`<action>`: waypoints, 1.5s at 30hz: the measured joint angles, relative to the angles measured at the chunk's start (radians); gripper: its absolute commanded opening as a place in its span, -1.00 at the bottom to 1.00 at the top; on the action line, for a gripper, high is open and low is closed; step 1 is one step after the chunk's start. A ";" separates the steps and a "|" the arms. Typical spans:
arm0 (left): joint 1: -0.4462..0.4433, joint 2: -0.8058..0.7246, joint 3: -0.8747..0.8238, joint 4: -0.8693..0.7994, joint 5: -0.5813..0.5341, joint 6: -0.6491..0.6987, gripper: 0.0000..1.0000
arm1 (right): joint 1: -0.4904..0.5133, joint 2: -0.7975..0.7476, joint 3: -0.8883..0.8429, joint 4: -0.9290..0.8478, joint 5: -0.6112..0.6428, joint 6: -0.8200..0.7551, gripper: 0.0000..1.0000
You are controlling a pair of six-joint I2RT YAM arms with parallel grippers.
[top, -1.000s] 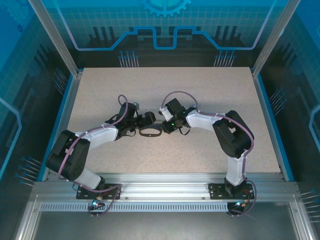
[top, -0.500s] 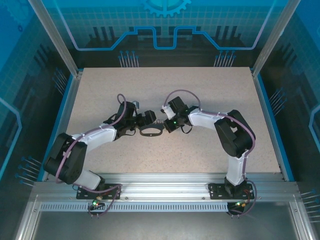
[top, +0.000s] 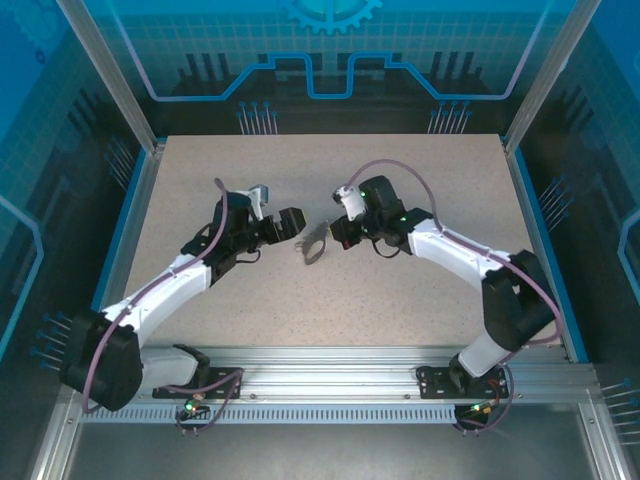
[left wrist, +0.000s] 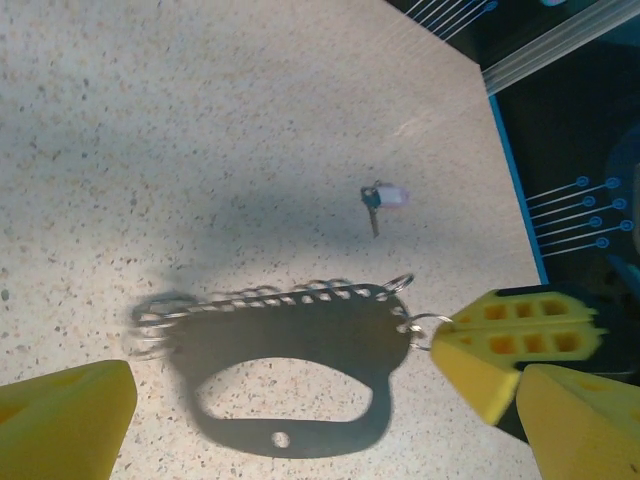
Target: Put the keys on the keyring
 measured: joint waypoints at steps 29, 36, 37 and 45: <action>0.011 -0.005 0.045 0.366 0.512 0.033 -0.16 | -0.076 -0.227 -0.054 0.191 -0.412 0.104 -1.00; 0.011 0.035 0.055 0.414 0.559 0.001 -0.25 | -0.076 -0.208 -0.055 0.207 -0.445 0.115 -1.00; 0.011 0.037 0.056 0.419 0.562 0.001 -0.27 | -0.076 -0.206 -0.055 0.208 -0.446 0.115 -1.00; 0.005 0.050 0.062 0.434 0.586 0.001 -0.36 | -0.076 -0.203 -0.062 0.211 -0.457 0.116 -1.00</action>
